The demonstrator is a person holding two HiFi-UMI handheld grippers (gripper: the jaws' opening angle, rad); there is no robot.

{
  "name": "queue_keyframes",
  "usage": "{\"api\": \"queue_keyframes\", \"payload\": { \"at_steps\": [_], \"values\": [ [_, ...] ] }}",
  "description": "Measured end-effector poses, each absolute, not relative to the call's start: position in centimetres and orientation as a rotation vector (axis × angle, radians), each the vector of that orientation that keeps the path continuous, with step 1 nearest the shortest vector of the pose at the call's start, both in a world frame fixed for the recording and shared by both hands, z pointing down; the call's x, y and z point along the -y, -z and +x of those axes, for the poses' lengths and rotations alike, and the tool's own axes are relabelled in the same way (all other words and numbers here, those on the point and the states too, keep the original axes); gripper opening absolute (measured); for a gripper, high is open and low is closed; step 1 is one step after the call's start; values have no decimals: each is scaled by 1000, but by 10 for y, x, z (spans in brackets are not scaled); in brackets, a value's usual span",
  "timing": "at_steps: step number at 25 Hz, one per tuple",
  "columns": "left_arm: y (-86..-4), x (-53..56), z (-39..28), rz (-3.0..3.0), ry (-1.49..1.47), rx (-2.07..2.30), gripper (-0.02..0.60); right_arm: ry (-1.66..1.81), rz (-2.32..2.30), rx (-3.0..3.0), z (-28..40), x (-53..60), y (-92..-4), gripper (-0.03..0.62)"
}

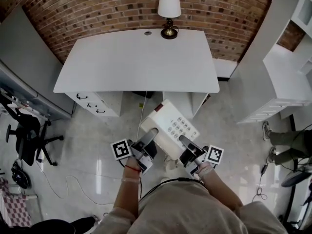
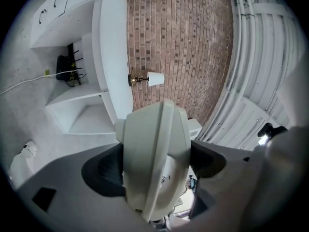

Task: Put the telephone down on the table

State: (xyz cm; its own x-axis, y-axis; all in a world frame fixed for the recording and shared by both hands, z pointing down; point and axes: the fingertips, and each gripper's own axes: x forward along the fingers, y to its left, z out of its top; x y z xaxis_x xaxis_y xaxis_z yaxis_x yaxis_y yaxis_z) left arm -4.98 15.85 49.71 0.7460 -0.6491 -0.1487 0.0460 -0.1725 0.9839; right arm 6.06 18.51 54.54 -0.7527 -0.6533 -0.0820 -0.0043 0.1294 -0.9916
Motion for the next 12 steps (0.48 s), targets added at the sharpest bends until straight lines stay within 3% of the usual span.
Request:
{"api": "queue_keyframes", "payload": {
  "at_steps": [12],
  "values": [
    [-508, -37, -46, 1591, 646, 503, 400, 1724, -667, -1877, 65, -65, -551, 147]
  ]
}}
